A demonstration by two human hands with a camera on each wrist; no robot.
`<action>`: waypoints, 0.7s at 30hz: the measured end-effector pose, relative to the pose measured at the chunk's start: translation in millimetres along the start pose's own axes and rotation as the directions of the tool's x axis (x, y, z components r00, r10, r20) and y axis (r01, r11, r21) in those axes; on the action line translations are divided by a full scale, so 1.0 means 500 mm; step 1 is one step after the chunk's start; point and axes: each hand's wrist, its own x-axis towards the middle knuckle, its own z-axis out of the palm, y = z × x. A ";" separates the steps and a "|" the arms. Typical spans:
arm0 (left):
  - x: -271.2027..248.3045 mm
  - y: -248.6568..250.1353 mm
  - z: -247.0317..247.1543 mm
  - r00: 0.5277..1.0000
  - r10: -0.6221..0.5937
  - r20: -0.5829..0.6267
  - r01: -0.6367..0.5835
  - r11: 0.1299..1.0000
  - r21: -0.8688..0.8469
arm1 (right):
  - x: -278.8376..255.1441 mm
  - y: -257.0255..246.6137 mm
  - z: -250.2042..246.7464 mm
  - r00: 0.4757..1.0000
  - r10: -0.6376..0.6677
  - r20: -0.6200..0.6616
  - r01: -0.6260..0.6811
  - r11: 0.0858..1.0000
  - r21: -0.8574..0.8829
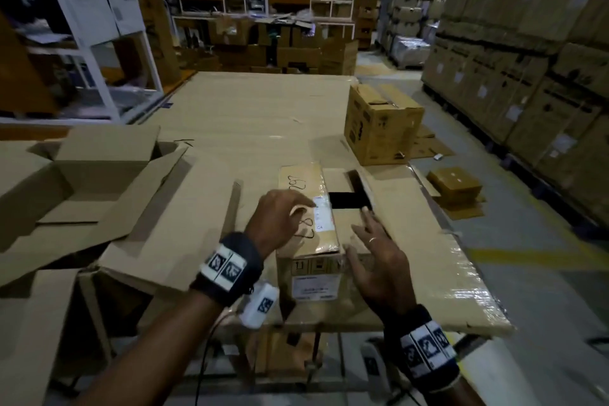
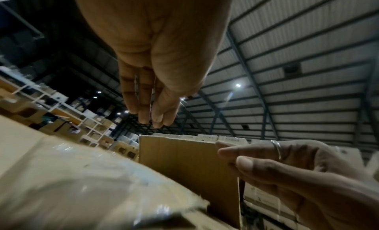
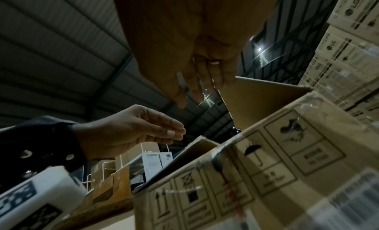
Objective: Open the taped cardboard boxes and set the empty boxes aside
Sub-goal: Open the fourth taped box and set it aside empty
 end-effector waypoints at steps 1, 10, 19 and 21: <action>0.027 0.009 -0.004 0.999 0.045 0.026 -0.046 0.998 0.034 | 0.007 0.004 -0.006 1.000 0.019 -0.018 -0.019 1.000 0.002; 0.291 0.079 0.078 0.792 0.311 0.525 -0.443 0.885 0.143 | 0.058 0.112 -0.014 0.942 0.334 0.017 -0.327 0.930 -0.165; 0.367 0.045 0.234 0.571 0.425 0.703 -0.608 0.794 0.014 | 0.052 0.141 0.030 0.782 0.609 0.134 -0.592 0.793 -0.147; 0.375 0.034 0.254 0.577 0.436 0.690 -0.594 0.804 -0.011 | 0.059 0.136 0.030 0.761 0.635 0.133 -0.617 0.771 -0.154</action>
